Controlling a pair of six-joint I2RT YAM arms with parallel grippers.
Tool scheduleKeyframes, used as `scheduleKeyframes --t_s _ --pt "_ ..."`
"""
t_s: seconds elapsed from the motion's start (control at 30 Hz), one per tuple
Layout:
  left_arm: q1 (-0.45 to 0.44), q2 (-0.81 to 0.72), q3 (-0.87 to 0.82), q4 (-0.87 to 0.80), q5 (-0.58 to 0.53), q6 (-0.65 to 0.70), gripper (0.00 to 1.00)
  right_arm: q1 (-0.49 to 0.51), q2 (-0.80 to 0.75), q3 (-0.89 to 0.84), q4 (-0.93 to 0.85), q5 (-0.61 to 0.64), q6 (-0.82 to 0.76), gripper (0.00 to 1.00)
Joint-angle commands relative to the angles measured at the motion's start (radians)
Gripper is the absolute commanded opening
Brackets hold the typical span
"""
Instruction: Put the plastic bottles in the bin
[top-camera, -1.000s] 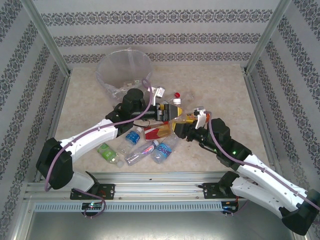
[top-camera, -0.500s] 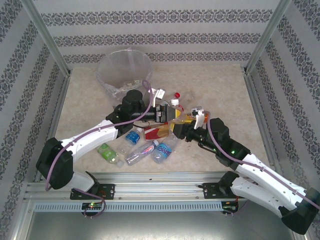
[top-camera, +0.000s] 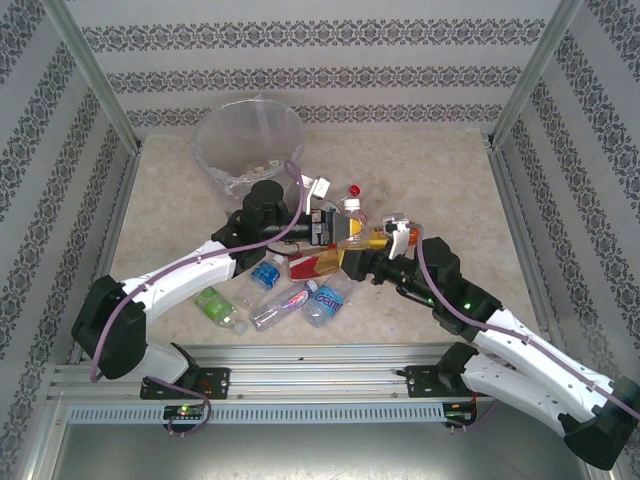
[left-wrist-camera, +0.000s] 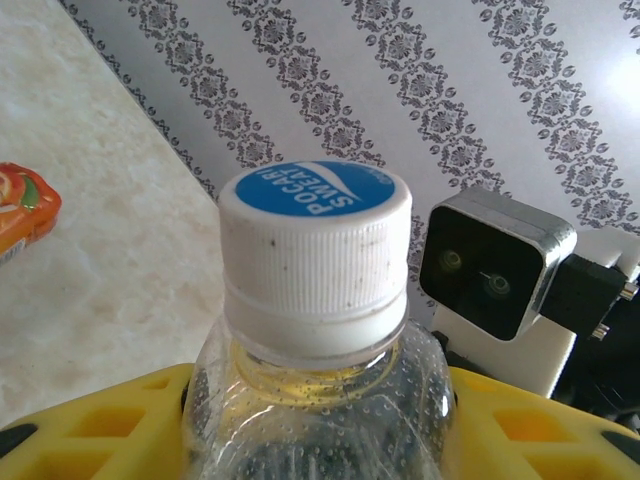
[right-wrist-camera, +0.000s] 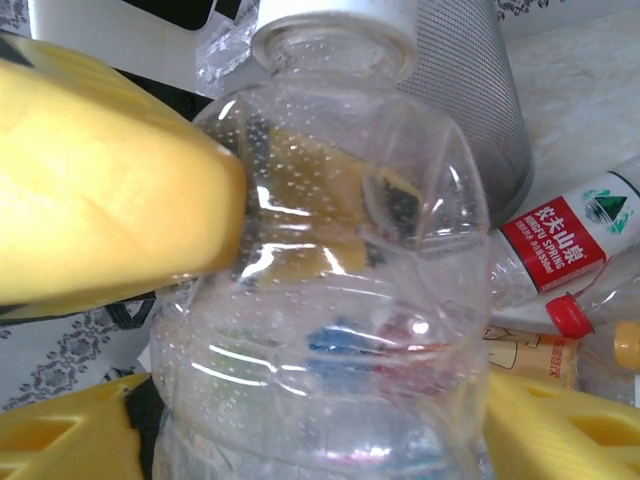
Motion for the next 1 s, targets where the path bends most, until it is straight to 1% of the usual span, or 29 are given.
scheduleKeyframes --t_s 0.0,0.13,0.27,0.43,0.53,0.6,0.8,0.93,0.97 --pt "0.031 -0.049 0.053 -0.012 0.029 0.006 0.42 0.009 -0.054 -0.016 0.042 -0.032 -0.013 0.86" --pt "0.056 -0.053 0.157 -0.202 0.009 0.063 0.42 0.010 -0.093 0.014 0.028 -0.041 -0.032 0.90" --pt "0.102 -0.050 0.294 -0.428 -0.021 0.146 0.42 0.016 -0.109 0.091 -0.022 -0.010 -0.063 0.91" --pt "0.192 -0.015 0.515 -0.750 -0.082 0.289 0.42 0.037 -0.073 0.237 -0.111 0.047 -0.137 0.91" --pt "0.241 0.022 0.647 -0.909 -0.139 0.375 0.42 0.053 -0.037 0.319 -0.151 0.076 -0.185 0.91" --pt "0.271 0.045 0.715 -0.968 -0.164 0.415 0.42 0.061 -0.015 0.361 -0.167 0.090 -0.208 0.91" --pt "0.328 0.101 0.909 -1.093 -0.295 0.527 0.42 0.079 0.050 0.480 -0.211 0.113 -0.273 0.91" --pt "0.342 0.163 1.048 -1.212 -0.464 0.643 0.42 0.084 0.067 0.514 -0.214 0.110 -0.294 0.91" --pt "0.350 0.179 1.071 -1.232 -0.488 0.667 0.42 0.086 0.069 0.519 -0.215 0.108 -0.296 0.91"
